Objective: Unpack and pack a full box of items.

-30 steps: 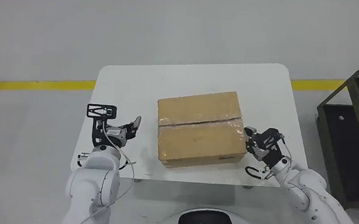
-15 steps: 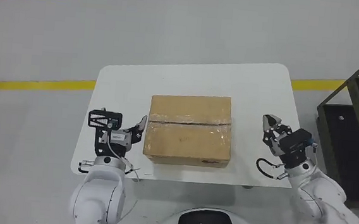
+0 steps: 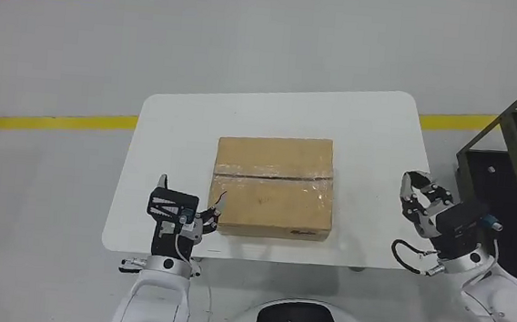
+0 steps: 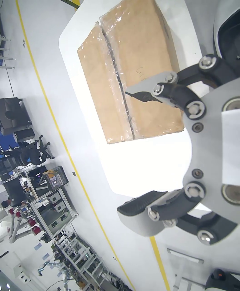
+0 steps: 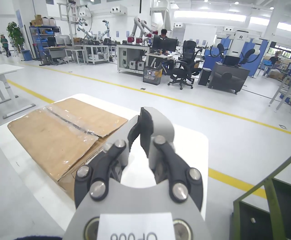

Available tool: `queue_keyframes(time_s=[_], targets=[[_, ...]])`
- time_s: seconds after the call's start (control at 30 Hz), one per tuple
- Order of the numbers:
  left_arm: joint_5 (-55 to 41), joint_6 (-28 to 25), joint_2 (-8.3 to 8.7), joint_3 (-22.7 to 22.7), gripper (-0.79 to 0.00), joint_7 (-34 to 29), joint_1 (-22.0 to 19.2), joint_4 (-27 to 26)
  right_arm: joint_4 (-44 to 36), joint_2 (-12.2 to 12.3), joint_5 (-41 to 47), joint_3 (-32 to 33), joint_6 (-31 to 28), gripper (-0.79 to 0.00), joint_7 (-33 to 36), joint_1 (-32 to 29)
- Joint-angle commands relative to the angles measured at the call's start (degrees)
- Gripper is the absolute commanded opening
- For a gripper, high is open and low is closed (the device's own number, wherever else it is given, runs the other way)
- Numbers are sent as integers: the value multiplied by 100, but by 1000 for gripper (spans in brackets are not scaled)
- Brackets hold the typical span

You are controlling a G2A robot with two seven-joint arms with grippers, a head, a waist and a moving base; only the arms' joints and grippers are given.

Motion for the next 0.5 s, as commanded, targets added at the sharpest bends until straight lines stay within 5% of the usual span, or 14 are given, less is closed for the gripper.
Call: queue_keyframes(time_s=[0.0,0.27,0.47], targets=[[0,0,0,0,-1,0,0,0,0,0,0,0,0,-491,0,0],[-2,1,0,0,0,0,-1,0,0,0,0,0,1,-91,0,0],[-2,1,0,0,-1,0,-1,0,0,0,0,0,1,-1,0,0]])
